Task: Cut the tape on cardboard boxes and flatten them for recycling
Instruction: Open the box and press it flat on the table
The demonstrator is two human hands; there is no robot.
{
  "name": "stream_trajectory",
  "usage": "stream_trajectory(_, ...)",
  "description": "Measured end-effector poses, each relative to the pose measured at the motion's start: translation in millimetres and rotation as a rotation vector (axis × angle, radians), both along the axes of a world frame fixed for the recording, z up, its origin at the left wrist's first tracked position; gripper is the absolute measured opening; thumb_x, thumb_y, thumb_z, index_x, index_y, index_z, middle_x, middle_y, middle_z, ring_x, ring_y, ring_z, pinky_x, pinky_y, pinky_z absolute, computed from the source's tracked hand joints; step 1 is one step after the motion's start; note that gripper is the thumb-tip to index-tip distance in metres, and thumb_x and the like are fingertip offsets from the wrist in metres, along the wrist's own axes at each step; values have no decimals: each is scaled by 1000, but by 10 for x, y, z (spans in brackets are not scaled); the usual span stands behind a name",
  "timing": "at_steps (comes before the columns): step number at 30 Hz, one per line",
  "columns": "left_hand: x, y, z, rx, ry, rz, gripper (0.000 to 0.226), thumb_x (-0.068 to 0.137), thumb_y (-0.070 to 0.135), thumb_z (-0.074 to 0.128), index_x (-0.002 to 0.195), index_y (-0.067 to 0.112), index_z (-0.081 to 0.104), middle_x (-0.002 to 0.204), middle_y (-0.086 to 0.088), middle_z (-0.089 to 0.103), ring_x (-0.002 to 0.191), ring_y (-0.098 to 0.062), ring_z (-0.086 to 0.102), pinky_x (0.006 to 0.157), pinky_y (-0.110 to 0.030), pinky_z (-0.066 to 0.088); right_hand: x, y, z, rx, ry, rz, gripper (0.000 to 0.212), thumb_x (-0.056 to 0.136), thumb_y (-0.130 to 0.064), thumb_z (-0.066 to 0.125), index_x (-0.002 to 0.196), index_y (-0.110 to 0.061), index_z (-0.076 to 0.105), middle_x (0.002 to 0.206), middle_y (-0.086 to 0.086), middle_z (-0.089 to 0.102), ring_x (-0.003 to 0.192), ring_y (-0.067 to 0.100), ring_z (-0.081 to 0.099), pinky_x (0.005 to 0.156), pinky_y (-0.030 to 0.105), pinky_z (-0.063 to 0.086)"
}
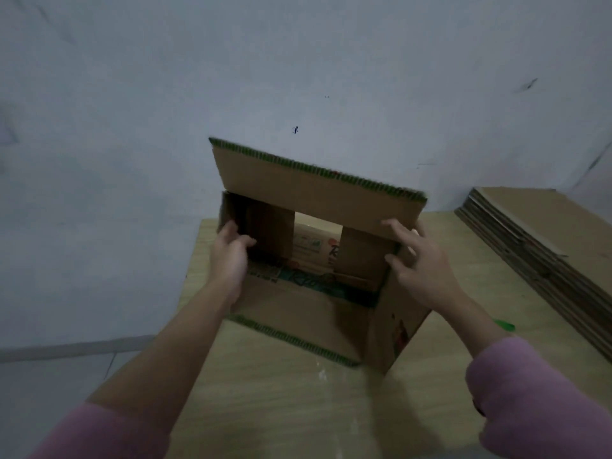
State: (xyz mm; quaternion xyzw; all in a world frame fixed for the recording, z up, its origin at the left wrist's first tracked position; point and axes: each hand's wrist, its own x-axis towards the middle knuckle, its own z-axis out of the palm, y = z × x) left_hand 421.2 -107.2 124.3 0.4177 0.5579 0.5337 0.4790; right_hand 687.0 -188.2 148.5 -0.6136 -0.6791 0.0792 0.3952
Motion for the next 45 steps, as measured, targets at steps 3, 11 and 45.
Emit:
stream_trajectory(3,-379,43,46,-56,-160,184,37,97,15,42,134,11,48,137,-8,49,124,-22,47,103,-33,39,36,11,-32,-18,-1,-59,23,76,14,58,81,-2,75,111,1,61,107,16,55,89,7,37)
stream_trajectory(11,-543,256,230,6,118,219,41,95,33,49,128,9,51,127,-4,53,112,-23,50,95,-32,42,109,74,-44,-205,163,45,22,74,-2,54,53,2,62,126,12,57,127,12,44,84,16,37)
stream_trajectory(45,316,-209,128,749,1168,-490,68,78,66,40,127,21,58,138,5,48,127,-1,31,108,-27,15,-595,380,-486,-653,1168,8,27,91,-6,56,118,-9,51,96,8,67,71,16,61,54,24,48)
